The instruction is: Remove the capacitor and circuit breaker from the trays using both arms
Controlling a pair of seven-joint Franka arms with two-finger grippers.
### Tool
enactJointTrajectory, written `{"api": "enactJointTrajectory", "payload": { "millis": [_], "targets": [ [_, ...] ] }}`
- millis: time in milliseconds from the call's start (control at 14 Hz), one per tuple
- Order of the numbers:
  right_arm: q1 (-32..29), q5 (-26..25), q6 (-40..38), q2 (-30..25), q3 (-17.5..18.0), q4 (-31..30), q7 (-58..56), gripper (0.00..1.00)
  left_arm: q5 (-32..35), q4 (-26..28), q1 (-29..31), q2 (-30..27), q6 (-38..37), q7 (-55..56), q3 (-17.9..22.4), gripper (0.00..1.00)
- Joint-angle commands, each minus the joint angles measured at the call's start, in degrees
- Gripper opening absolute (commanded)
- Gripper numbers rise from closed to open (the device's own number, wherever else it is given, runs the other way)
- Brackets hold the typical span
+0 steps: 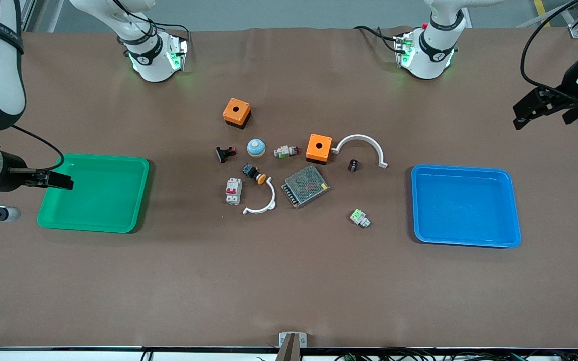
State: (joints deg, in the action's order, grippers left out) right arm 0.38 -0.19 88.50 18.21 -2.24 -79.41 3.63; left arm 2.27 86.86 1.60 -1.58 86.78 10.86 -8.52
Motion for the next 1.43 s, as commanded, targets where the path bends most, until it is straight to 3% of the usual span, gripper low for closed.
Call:
{"api": "enactJointTrajectory", "payload": {
  "millis": [0,857,1357],
  "targets": [
    [-0.99,0.89,-1.31,-0.98,1.01,-0.56,-0.47,1.00,-1.48,5.41,-0.37,-4.64,0.58,-0.49,0.43,1.00],
    [-1.52,0.89,7.47,-19.16,1.01,-21.04,-3.63,1.00,-3.59,6.66,-0.37,-6.94,-0.38,-0.75,0.70,1.00],
    [-1.61,0.89,7.13,-26.02,1.10,-25.53,-3.63,1.00,-3.23,5.25,-0.46,-6.33,0.05,-0.58,0.43,1.00]
  ]
}}
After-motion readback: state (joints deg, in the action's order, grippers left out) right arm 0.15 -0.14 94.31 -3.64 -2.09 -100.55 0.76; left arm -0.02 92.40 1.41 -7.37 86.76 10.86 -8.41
